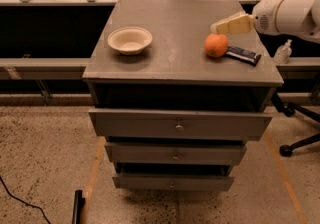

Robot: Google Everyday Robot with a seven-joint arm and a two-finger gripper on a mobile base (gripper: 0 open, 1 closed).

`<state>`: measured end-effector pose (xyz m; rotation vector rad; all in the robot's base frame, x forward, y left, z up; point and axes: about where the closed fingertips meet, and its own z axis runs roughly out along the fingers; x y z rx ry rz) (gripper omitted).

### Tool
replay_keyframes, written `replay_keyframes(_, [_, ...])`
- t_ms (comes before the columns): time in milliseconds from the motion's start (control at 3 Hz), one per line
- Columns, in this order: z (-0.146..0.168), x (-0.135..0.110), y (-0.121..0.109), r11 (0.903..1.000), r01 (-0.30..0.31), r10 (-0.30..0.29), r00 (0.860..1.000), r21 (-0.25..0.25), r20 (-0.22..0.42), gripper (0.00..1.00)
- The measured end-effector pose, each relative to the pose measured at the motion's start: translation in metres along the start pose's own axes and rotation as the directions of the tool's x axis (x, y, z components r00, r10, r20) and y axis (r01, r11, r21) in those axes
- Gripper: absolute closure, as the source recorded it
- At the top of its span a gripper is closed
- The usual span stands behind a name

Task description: Move orange near rxbar blueberry

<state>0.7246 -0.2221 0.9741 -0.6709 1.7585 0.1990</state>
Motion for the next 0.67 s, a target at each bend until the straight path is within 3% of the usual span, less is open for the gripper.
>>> replay_keyframes(333, [-0.055,-0.050,-0.009,0.9851,0.073,-0.081,0.996,0.156,0.046,0.00])
replay_keyframes(667, [-0.066,-0.071,-0.005,0.9784,0.095,-0.109,0.992,0.184,0.069,0.00])
